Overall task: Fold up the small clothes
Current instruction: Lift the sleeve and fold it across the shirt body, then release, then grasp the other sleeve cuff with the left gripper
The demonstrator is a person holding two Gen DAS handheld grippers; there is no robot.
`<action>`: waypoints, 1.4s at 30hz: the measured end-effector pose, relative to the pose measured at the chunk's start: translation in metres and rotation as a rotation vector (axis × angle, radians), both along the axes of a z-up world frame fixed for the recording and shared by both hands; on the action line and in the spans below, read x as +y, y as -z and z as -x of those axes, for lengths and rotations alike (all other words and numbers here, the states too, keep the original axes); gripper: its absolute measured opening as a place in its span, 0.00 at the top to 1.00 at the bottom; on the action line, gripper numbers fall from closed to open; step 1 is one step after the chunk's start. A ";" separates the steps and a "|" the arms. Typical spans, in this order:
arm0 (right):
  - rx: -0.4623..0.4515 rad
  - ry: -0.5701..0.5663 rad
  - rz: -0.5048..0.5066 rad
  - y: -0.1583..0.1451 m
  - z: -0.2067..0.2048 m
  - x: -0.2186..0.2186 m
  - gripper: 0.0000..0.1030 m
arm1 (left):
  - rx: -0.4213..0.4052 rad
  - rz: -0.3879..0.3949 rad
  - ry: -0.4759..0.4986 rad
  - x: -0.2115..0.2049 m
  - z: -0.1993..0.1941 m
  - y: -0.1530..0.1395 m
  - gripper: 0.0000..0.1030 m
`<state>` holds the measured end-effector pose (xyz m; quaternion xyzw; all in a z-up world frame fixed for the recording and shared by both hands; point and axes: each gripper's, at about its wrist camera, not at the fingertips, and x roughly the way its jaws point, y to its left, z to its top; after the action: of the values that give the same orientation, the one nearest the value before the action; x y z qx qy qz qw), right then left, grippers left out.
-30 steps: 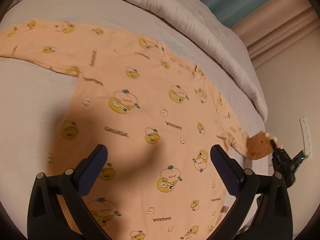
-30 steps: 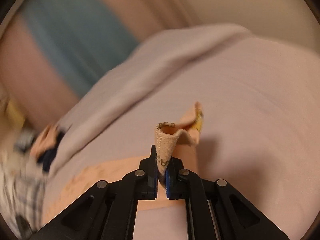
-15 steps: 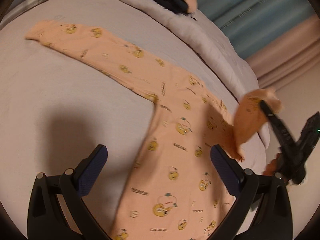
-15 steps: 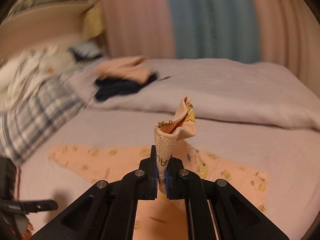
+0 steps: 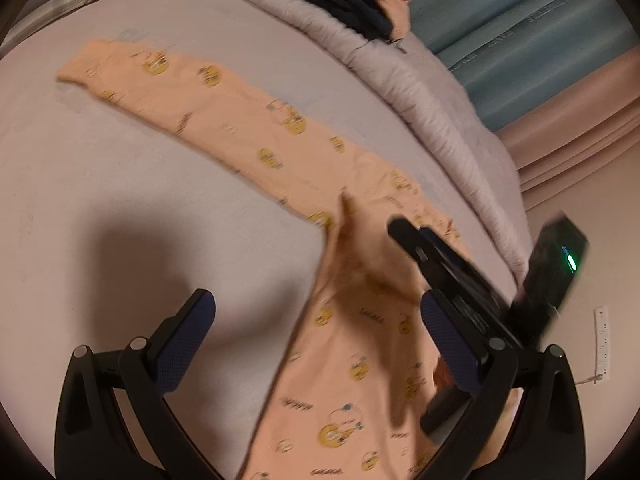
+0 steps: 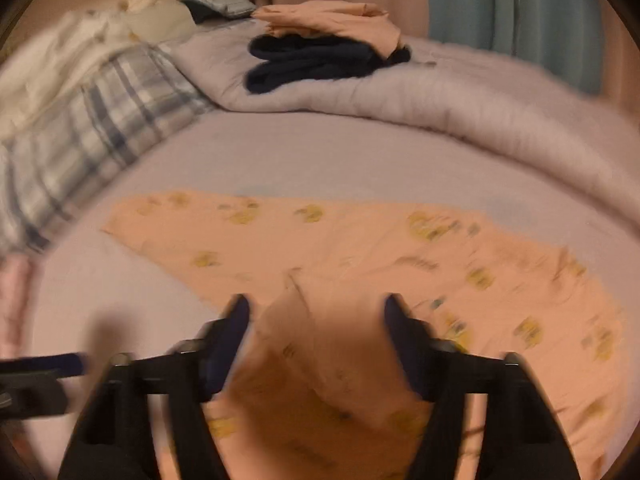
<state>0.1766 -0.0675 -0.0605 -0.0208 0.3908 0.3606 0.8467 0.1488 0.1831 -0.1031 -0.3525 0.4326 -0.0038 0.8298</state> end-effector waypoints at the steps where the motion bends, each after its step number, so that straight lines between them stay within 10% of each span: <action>1: 0.008 -0.007 -0.047 -0.005 0.004 -0.012 0.31 | -0.016 0.007 0.004 -0.002 -0.005 -0.002 0.00; 9: 0.065 0.256 -0.076 -0.002 0.002 -0.124 0.31 | -0.029 0.100 0.136 -0.042 -0.067 0.008 0.02; 18: 0.099 0.351 -0.118 0.021 -0.006 -0.176 0.44 | -0.052 0.144 0.252 -0.085 -0.119 0.030 0.28; 24: 0.124 0.407 -0.069 0.036 -0.012 -0.195 0.54 | 0.074 -0.023 0.240 -0.076 -0.128 0.068 0.84; 28: 0.138 0.448 -0.028 0.043 -0.014 -0.202 0.54 | 0.070 -0.018 0.219 -0.053 -0.118 0.070 0.95; 32: 0.125 0.458 -0.029 0.039 -0.006 -0.212 0.54 | 0.070 -0.027 0.205 -0.038 -0.108 0.060 0.86; 36: 0.106 0.416 -0.062 0.026 0.007 -0.208 0.52 | 0.024 -0.037 0.136 -0.017 -0.082 0.045 0.10; 42: 0.042 0.348 -0.110 0.006 0.028 -0.194 0.45 | -0.004 0.066 -0.099 0.058 -0.049 0.046 0.10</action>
<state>0.1490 -0.2612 -0.0662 0.1007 0.3858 0.2299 0.8878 0.1981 0.2407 -0.1490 -0.4007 0.4128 0.0223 0.8176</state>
